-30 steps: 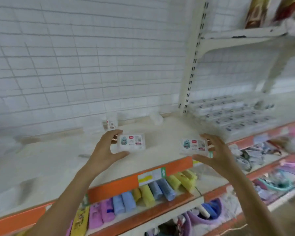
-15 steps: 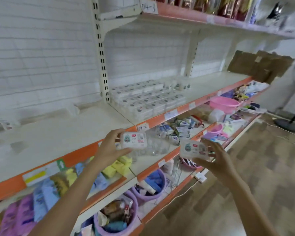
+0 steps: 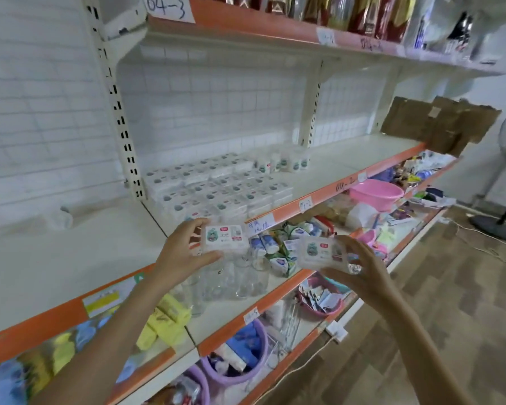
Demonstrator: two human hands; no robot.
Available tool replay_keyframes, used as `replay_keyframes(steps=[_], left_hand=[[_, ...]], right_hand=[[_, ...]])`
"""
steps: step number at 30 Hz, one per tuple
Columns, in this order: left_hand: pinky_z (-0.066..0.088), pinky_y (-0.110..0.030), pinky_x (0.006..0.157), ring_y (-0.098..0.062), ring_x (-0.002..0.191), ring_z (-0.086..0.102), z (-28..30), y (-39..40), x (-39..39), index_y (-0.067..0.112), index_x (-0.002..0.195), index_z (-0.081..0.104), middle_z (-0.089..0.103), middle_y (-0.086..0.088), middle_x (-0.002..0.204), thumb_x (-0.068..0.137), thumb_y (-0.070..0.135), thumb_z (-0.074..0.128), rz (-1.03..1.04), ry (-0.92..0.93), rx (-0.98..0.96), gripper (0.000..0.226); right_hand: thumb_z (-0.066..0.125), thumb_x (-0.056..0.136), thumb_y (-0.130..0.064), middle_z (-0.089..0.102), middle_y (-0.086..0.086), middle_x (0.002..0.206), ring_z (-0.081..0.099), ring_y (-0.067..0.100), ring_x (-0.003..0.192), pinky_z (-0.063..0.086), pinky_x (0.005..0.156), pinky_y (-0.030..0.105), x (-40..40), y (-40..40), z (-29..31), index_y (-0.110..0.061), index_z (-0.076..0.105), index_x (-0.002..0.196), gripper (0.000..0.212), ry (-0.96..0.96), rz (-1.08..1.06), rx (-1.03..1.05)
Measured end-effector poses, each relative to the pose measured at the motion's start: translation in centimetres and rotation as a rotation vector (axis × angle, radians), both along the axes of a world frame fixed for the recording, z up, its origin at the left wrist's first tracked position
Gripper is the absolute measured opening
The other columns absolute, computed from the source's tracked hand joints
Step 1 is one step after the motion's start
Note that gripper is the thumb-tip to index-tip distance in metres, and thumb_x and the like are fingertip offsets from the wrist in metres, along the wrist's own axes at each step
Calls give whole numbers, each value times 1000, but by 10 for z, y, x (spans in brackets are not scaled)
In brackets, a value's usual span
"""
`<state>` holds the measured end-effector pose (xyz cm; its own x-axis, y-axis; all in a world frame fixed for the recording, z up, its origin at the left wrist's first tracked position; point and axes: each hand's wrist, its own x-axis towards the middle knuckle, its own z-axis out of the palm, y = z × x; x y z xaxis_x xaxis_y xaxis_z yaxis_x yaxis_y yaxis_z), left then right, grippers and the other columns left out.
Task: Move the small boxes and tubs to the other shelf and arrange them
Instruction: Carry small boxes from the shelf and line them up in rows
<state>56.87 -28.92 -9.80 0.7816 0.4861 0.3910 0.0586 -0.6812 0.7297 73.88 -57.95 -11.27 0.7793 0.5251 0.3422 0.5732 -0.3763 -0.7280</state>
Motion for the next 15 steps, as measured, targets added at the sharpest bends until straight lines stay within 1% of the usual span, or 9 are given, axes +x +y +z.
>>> replay_keyframes(steps=[1,3,4,5,7,8,9,12,15], left_hand=[[41,-13,81,-10,105,51,5,6,11,19,123,50,51,6,116,68,20,81,6,-9,7,63],[41,-24,91,-10,109,49,16,20,34,24,122,49,49,9,119,68,24,80,21,-11,38,62],[41,-29,94,-9,110,48,22,28,47,26,123,49,49,10,120,68,27,80,38,-10,58,62],[40,-29,95,-9,110,47,28,35,59,25,124,49,48,10,121,69,29,79,60,-9,76,63],[39,-26,92,-10,107,48,41,49,85,20,126,49,48,8,120,69,32,78,113,-12,94,65],[39,-26,91,-11,106,49,46,58,98,18,127,49,48,7,119,69,33,78,137,-10,99,66],[41,-27,92,-12,106,50,50,66,110,17,127,49,50,4,121,70,33,78,157,-1,110,66],[42,-27,90,-15,106,51,52,91,145,15,129,49,52,-2,126,71,35,77,205,56,121,67],[39,-23,86,-10,102,48,49,105,170,15,130,48,52,-2,128,72,35,76,252,118,94,67]], right_hand=[[83,64,-21,52,-6,115,59,13,89,53,67,21,15,8,5,-19,51,126,70,-7,18,9],[83,63,-25,52,-9,115,58,12,94,53,78,30,47,27,19,-22,52,124,68,-39,41,3],[83,63,-28,53,-10,114,57,11,96,53,80,32,64,37,26,-24,53,122,66,-53,59,-6],[83,63,-30,54,-10,113,58,11,96,54,80,33,80,48,33,-27,53,120,65,-49,80,-8],[82,63,-32,55,-7,115,61,12,95,57,75,36,113,71,47,-34,49,118,64,1,131,4],[81,64,-34,55,-6,116,61,13,95,57,74,38,129,83,52,-34,49,119,65,20,151,-5],[80,64,-36,53,-5,119,60,14,97,56,77,39,145,96,56,-31,49,122,66,19,163,-30],[79,66,-39,52,-4,125,56,14,102,51,84,34,192,132,61,-25,48,129,72,42,196,-72],[79,68,-37,53,-2,128,51,11,99,42,80,26,227,167,61,-21,49,130,71,80,242,-103]])
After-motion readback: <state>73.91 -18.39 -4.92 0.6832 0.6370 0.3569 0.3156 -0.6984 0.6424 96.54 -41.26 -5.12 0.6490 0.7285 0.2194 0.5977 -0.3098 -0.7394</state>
